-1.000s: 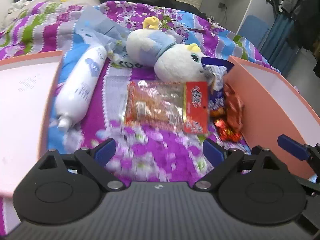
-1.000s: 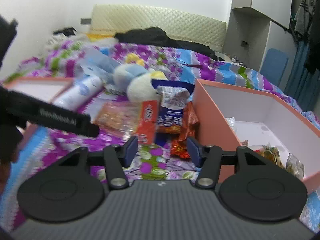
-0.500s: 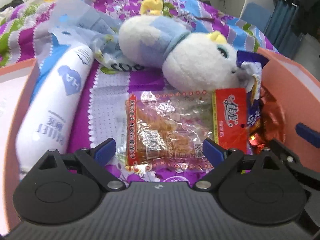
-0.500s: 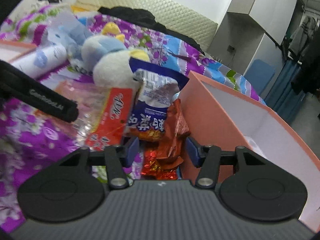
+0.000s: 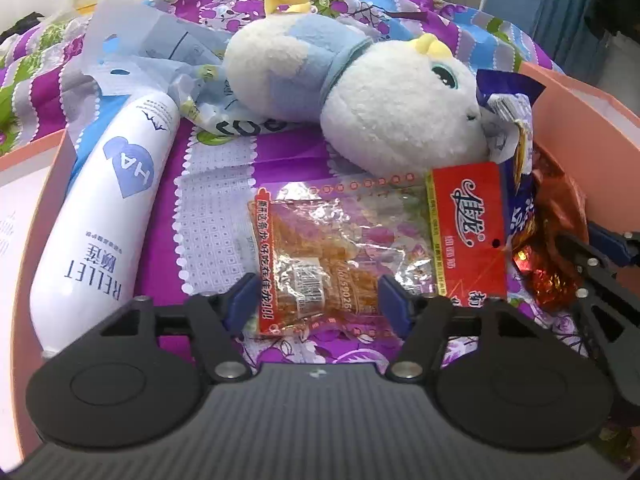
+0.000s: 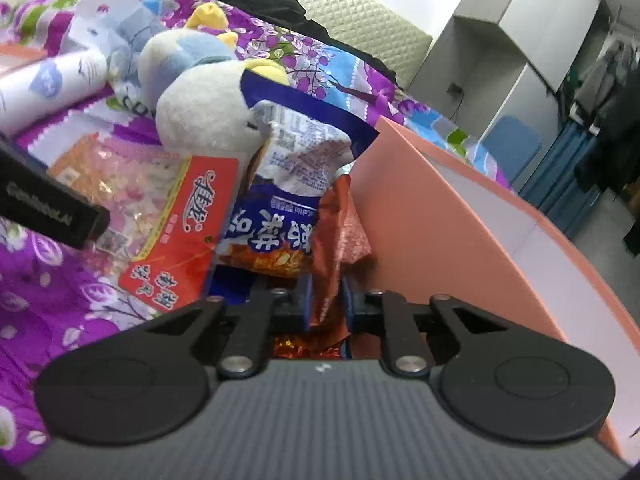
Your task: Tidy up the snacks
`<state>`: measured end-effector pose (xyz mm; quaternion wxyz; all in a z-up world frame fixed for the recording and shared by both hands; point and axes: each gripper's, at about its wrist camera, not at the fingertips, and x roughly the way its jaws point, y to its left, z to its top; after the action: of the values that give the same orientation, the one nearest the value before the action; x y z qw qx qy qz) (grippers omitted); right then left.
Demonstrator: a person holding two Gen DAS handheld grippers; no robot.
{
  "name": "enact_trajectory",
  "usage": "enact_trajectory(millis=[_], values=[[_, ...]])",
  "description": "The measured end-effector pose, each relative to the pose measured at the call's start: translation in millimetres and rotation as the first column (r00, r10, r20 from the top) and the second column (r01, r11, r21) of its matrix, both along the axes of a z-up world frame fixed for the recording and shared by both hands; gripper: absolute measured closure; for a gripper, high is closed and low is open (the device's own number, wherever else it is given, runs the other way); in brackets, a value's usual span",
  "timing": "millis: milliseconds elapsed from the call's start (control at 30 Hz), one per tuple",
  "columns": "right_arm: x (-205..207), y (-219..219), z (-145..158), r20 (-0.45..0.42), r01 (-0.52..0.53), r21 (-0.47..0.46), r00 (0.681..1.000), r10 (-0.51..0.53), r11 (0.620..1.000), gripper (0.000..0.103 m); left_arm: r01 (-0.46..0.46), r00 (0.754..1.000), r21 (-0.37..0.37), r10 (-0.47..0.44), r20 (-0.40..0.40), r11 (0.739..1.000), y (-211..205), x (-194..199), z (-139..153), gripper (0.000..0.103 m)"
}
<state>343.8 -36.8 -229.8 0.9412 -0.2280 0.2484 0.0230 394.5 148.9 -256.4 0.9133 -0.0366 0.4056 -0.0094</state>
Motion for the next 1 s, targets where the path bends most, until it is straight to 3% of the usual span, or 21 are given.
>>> enact_trajectory(millis=[267, 700, 1000], values=[[-27, -11, 19, -0.008, -0.047, 0.058, 0.999, 0.048, 0.997, 0.093, -0.069, 0.997, -0.081, 0.067, -0.028, 0.994, 0, -23, 16, 0.065], [-105, -40, 42, -0.076, -0.142, 0.134, 0.985, 0.153, 0.981, 0.094, -0.226, 0.974, -0.155, 0.218, -0.066, 0.962, -9, -143, 56, 0.067], [-166, -65, 56, -0.077, -0.227, 0.114, 0.969, 0.237, 0.967, 0.094, -0.309, 0.949, -0.136, 0.295, -0.113, 0.941, -25, -228, 62, 0.066]])
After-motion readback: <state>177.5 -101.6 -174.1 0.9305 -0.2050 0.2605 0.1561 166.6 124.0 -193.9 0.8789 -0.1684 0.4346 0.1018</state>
